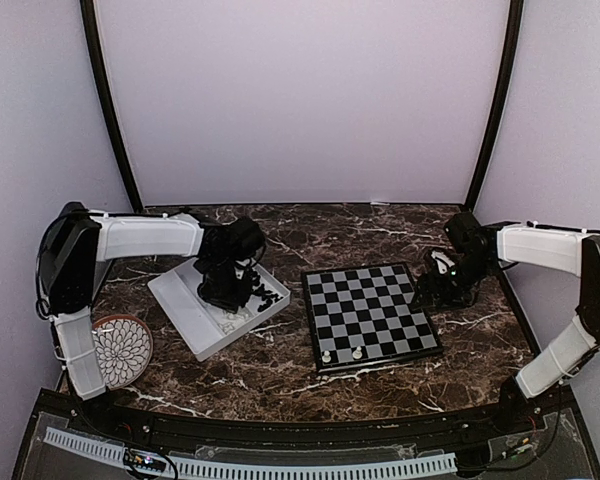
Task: Set up the chess pieces on the board
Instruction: Pick up the pawn from the storage box, then place the pawn on a2.
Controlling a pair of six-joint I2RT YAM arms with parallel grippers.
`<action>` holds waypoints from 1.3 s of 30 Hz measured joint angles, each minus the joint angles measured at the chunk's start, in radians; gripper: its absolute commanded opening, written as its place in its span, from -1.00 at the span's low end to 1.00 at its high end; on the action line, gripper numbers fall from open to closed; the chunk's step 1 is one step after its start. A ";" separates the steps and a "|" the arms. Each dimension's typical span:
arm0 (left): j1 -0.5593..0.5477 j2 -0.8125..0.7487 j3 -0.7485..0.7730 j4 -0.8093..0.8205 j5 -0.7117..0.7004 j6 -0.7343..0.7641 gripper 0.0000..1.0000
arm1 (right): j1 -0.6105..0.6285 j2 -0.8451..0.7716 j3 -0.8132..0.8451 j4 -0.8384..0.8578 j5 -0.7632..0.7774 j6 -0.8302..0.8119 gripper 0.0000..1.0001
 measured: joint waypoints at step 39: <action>-0.372 0.124 0.167 0.378 0.148 0.274 -0.92 | 0.000 -0.008 -0.005 0.006 -0.004 0.000 0.53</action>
